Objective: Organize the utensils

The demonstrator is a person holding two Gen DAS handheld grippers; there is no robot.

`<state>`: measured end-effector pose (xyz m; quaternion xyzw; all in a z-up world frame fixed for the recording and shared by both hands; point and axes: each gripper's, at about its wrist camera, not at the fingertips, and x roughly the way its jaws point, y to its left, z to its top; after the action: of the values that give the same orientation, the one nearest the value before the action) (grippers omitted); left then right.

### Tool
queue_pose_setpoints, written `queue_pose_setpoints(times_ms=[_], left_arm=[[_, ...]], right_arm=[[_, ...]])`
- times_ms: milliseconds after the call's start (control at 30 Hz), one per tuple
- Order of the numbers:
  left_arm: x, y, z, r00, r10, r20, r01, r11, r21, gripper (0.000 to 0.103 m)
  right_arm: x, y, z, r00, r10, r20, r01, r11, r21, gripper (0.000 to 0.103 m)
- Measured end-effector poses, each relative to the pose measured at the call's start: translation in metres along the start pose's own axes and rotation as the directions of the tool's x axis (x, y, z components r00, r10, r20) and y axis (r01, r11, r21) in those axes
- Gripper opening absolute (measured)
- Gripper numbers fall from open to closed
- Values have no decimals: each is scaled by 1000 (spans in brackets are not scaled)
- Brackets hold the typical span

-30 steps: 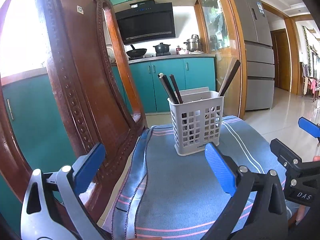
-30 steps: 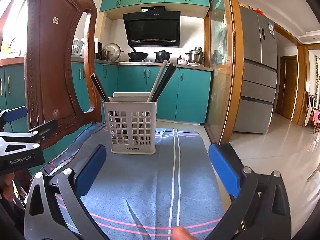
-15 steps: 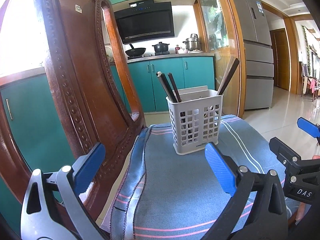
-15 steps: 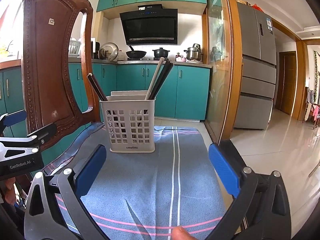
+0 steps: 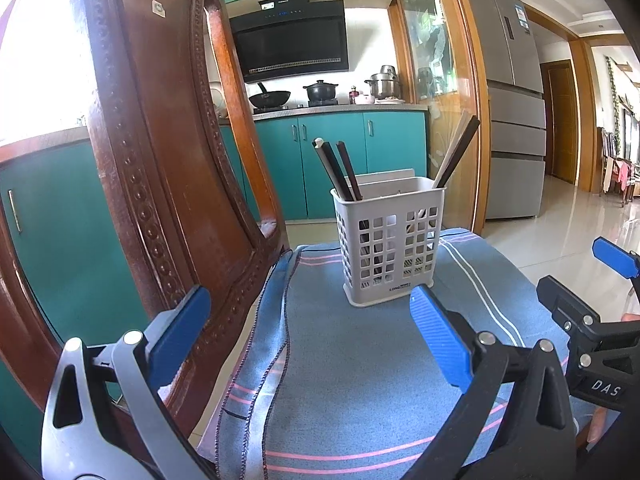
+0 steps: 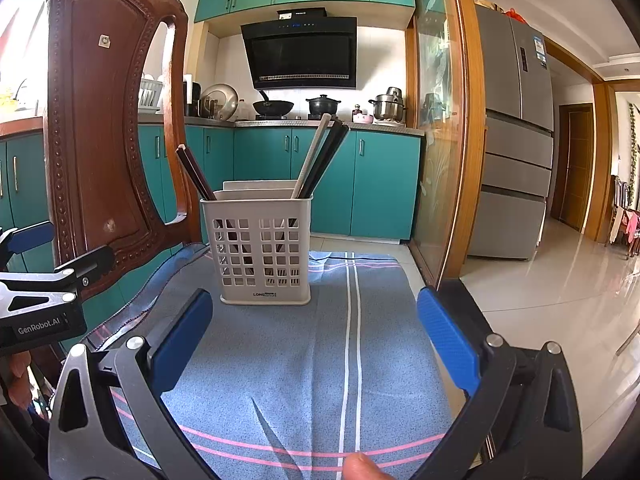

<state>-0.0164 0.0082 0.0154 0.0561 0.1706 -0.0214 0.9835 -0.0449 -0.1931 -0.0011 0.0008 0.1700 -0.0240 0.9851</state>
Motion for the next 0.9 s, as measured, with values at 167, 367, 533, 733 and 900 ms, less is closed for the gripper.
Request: queue_pose_setpoints(times_ms=[167,367,533,733,900], left_arm=[[1,0,0,1000,0,-1,0,1000,0,99],[0,-2,-1,1000,4,-6,-4,1000,8,99],[0,-2,-1,1000,1,-8,-1,1000,8,99],[0,-2,-1,1000,2,-12,-2,1000,6,100],[7,-1,-3,998,-9,-57,8,1000,-20,99]], right_arm=[[0,0,0,1000,0,0,0,1000,0,100],[0,0,0,1000,2,0,-2,1000,-5,100],[-1,0,0,1000,4,0,-4,1000,-6,100],[0,0,0,1000,5,0,-5,1000,-9,100],[2,-1,-1,1000,8,-15,-9,1000,-8,100]])
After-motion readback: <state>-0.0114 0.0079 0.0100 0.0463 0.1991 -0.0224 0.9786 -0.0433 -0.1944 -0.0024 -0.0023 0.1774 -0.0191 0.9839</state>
